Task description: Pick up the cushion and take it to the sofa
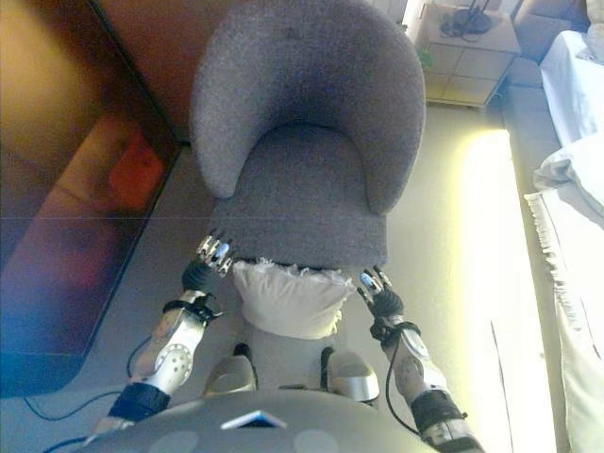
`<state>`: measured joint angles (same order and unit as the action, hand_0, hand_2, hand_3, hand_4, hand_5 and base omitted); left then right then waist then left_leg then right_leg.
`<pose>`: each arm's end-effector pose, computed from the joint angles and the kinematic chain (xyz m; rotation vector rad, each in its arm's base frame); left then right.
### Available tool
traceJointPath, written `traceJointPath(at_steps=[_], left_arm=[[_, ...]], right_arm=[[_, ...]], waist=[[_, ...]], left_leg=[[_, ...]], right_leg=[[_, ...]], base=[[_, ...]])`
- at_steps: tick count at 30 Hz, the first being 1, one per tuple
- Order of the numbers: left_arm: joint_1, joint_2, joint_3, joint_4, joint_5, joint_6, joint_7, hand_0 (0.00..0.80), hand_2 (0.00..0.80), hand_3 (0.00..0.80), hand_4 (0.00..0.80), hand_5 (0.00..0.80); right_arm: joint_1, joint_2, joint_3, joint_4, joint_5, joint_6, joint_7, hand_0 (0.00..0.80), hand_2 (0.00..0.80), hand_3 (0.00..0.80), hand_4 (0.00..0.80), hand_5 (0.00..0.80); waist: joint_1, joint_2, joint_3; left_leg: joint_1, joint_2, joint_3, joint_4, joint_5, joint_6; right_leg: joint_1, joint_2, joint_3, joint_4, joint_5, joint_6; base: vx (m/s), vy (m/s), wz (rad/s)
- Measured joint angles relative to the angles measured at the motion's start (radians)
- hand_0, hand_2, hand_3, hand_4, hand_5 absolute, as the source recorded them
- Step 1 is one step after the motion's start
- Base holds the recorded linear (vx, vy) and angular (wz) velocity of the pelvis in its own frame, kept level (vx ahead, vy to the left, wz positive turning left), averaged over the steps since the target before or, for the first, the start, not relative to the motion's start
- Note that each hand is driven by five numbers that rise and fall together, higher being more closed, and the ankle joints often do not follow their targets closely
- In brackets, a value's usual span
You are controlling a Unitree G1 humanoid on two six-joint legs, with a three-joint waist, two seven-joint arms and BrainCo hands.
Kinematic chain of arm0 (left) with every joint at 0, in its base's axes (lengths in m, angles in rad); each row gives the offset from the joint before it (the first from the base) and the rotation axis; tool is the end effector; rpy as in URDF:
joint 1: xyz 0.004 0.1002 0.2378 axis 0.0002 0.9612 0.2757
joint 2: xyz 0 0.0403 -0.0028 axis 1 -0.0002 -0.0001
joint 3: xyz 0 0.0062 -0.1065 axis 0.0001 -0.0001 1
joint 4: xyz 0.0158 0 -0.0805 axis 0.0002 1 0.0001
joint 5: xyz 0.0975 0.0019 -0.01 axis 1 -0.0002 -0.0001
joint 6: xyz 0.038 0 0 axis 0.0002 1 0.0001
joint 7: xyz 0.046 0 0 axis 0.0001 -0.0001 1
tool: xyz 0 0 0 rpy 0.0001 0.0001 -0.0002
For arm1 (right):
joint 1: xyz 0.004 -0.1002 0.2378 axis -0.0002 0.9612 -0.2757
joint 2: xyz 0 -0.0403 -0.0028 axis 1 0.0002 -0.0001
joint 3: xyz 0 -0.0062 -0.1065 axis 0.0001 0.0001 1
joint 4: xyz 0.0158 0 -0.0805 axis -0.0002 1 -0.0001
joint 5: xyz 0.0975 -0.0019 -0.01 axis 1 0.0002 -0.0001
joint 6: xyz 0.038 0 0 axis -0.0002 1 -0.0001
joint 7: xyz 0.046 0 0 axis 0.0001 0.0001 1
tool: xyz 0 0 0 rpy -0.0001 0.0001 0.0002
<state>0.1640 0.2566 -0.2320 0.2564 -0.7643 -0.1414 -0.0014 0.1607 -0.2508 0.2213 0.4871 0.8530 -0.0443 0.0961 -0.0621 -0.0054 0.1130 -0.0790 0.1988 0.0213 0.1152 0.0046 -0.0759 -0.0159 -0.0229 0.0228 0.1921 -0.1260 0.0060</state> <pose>0.1465 0.1782 -0.0291 -0.4838 0.3435 0.0368 0.1237 -0.1890 -0.0652 0.5671 0.6019 -0.0757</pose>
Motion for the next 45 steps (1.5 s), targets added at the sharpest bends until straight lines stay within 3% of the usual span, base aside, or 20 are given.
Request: traceJointPath(at_steps=[1, 2, 4, 5, 6, 8, 15, 20, 22, 25, 31, 35, 39, 41, 43, 45], left_arm=[[0.012, 0.0, 0.003, -0.001, -0.004, 0.0, 0.0, 0.0, 0.0, 0.0, 0.0, 0.0], [0.019, 0.008, 0.008, 0.002, -0.006, -0.001, 0.002, 0.0, 0.0, 0.0, 0.0, 0.0], [0.018, 0.035, 0.032, 0.002, -0.016, -0.005, 0.012, 0.0, 0.0, 0.0, 0.0, 0.0], [0.016, 0.047, 0.049, 0.002, -0.016, -0.007, 0.019, 0.0, 0.0, 0.0, 0.0, 0.0], [0.015, 0.056, 0.067, 0.002, -0.017, -0.015, 0.025, 0.0, 0.0, 0.0, 0.0, 0.0], [0.011, 0.073, 0.079, 0.004, -0.017, -0.032, 0.031, 0.0, 0.0, 0.0, 0.0, 0.0], [0.035, 0.041, 0.079, 0.005, -0.017, -0.045, 0.03, 0.0, 0.0, 0.0, 0.0, 0.0], [0.038, 0.019, 0.074, 0.004, -0.017, -0.045, 0.024, 0.0, 0.0, 0.0, 0.0, 0.0], [0.038, 0.019, 0.059, 0.004, -0.017, -0.044, 0.017, 0.0, 0.0, 0.0, 0.0, 0.0], [0.026, 0.02, 0.036, 0.004, -0.017, -0.04, -0.016, 0.0, 0.0, 0.0, 0.0, 0.0], [0.025, 0.041, 0.037, 0.004, -0.013, -0.019, -0.019, 0.0, 0.0, 0.0, 0.0, 0.0], [0.008, 0.055, 0.038, 0.011, 0.01, -0.019, -0.019, 0.0, 0.0, 0.0, 0.0, 0.0], [0.006, 0.084, 0.045, 0.011, 0.028, -0.018, -0.027, 0.0, 0.0, 0.0, 0.0, 0.0], [0.009, 0.09, 0.063, 0.014, 0.027, -0.017, -0.032, 0.0, 0.0, 0.0, 0.0, 0.0], [0.011, 0.096, 0.066, 0.03, 0.027, -0.017, -0.035, 0.0, 0.0, 0.0, 0.0, 0.0], [0.012, 0.11, 0.066, 0.038, 0.027, -0.018, -0.036, 0.0, 0.0, 0.0, 0.0, 0.0]], right_arm=[[-0.003, -0.009, 0.0, -0.005, 0.0, 0.0, 0.002, 0.0, 0.0, 0.0, 0.0, 0.0], [-0.009, -0.003, 0.001, -0.004, -0.002, 0.001, 0.004, 0.0, 0.0, 0.0, 0.0, 0.0], [-0.005, 0.019, 0.029, -0.009, -0.012, 0.013, 0.01, 0.0, 0.0, 0.0, 0.0, 0.0], [-0.005, 0.028, 0.034, -0.01, -0.018, 0.025, 0.012, 0.0, 0.0, 0.0, 0.0, 0.0], [-0.005, 0.04, 0.035, -0.011, -0.018, 0.032, 0.015, 0.0, 0.0, 0.0, 0.0, 0.0], [-0.011, 0.045, 0.042, -0.009, -0.02, 0.045, 0.02, 0.0, 0.0, 0.0, 0.0, 0.0], [-0.021, 0.031, 0.042, -0.009, -0.051, 0.07, 0.018, 0.0, 0.0, 0.0, 0.0, 0.0], [-0.024, 0.001, 0.043, -0.009, -0.056, 0.072, 0.004, 0.0, 0.0, 0.0, 0.0, 0.0], [-0.023, -0.006, 0.042, -0.009, -0.056, 0.071, -0.005, 0.0, 0.0, 0.0, 0.0, 0.0], [-0.017, -0.005, 0.039, -0.009, -0.056, 0.057, -0.013, 0.0, 0.0, 0.0, 0.0, 0.0], [-0.025, 0.01, 0.039, -0.009, -0.056, 0.035, -0.021, 0.0, 0.0, 0.0, 0.0, 0.0], [-0.022, 0.036, 0.036, -0.009, -0.056, 0.028, -0.023, 0.0, 0.0, 0.0, 0.0, 0.0], [-0.021, 0.061, 0.05, -0.008, -0.057, 0.028, -0.025, 0.0, 0.0, 0.0, 0.0, 0.0], [-0.023, 0.065, 0.052, -0.005, -0.059, 0.028, -0.023, 0.0, 0.0, 0.0, 0.0, 0.0], [-0.029, 0.069, 0.052, -0.001, -0.067, 0.028, -0.022, 0.0, 0.0, 0.0, 0.0, 0.0], [-0.035, 0.071, 0.058, 0.0, -0.069, 0.028, -0.021, 0.0, 0.0, 0.0, 0.0, 0.0]], waist=[[0.0, 0.022, 0.0], [0.0, 0.025, 0.004], [0.001, -0.022, 0.003], [0.005, -0.033, 0.003], [0.011, -0.04, 0.0], [0.024, -0.035, 0.003], [0.042, 0.014, -0.003], [0.052, 0.018, -0.017], [0.053, 0.015, -0.018], [0.05, 0.016, -0.019], [0.052, 0.002, -0.027], [0.053, -0.012, -0.027], [0.074, -0.014, -0.027], [0.085, -0.034, -0.034], [0.095, -0.035, -0.035], [0.104, -0.045, -0.027]], left_leg=[[0.027, 0.007, 0.0, -0.001, 0.026, 0.016], [0.056, 0.003, 0.018, -0.017, -0.008, -0.095], [0.079, -0.05, 0.085, -0.03, -0.02, -0.068], [0.088, -0.061, 0.097, -0.033, -0.026, -0.059], [0.096, -0.068, 0.093, -0.034, -0.033, -0.055], [0.11, -0.072, 0.078, -0.034, -0.048, -0.057], [0.135, -0.046, 0.05, -0.052, -0.055, -0.053], [0.077, -0.028, 0.033, 0.003, -0.051, -0.059], [0.047, -0.031, 0.037, 0.04, -0.051, -0.058], [0.033, -0.031, 0.102, 0.033, -0.048, -0.052], [0.035, -0.089, 0.108, -0.006, -0.03, -0.028], [0.035, -0.108, 0.112, -0.011, -0.03, -0.01], [0.056, -0.092, 0.144, -0.018, -0.027, 0.001], [0.054, -0.091, 0.179, -0.011, -0.027, 0.001], [0.047, -0.083, 0.182, -0.006, -0.027, -0.01], [0.041, -0.06, 0.182, 0.003, -0.025, -0.05]], right_leg=[[-0.012, -0.002, 0.004, 0.028, -0.029, 0.017], [-0.032, -0.025, -0.001, 0.075, -0.057, 0.042], [-0.066, -0.108, -0.013, 0.101, -0.067, 0.062], [-0.062, -0.134, -0.03, 0.084, -0.059, 0.07], [-0.056, -0.152, -0.04, 0.056, -0.034, 0.083], [-0.027, -0.161, -0.046, -0.002, 0.023, 0.143], [0.046, -0.131, -0.077, -0.099, 0.056, 0.131], [0.047, -0.112, -0.125, -0.094, 0.052, 0.117], [0.051, -0.116, -0.151, -0.092, 0.05, 0.115], [0.061, -0.128, -0.204, -0.081, 0.039, 0.115], [0.029, -0.195, -0.229, -0.007, 0.016, 0.141], [-0.01, -0.232, -0.251, 0.085, 0.016, 0.14], [-0.037, -0.255, -0.268, 0.136, 0.036, 0.099], [-0.04, -0.3, -0.289, 0.096, 0.027, 0.071], [-0.04, -0.353, -0.289, 0.034, 0.042, 0.1], [-0.032, -0.409, -0.288, -0.07, 0.098, 0.175]], base=[[0.161, 0.143, -0.93], [0.129, 0.104, -0.93], [0.097, 0.066, -0.82], [0.091, 0.036, -0.74], [0.112, 0.021, -0.72], [0.101, -0.009, -0.49], [0.06, -0.063, 0.06], [-0.003, -0.01, 0.27], [0.048, 0.128, 0.43], [0.037, 0.166, 0.5], [0.047, 0.143, 0.11], [0.053, 0.102, 0.05], [0.048, -0.083, -0.09], [0.086, -0.229, -0.14], [0.099, -0.249, -0.17], [0.077, -0.293, -0.15]])
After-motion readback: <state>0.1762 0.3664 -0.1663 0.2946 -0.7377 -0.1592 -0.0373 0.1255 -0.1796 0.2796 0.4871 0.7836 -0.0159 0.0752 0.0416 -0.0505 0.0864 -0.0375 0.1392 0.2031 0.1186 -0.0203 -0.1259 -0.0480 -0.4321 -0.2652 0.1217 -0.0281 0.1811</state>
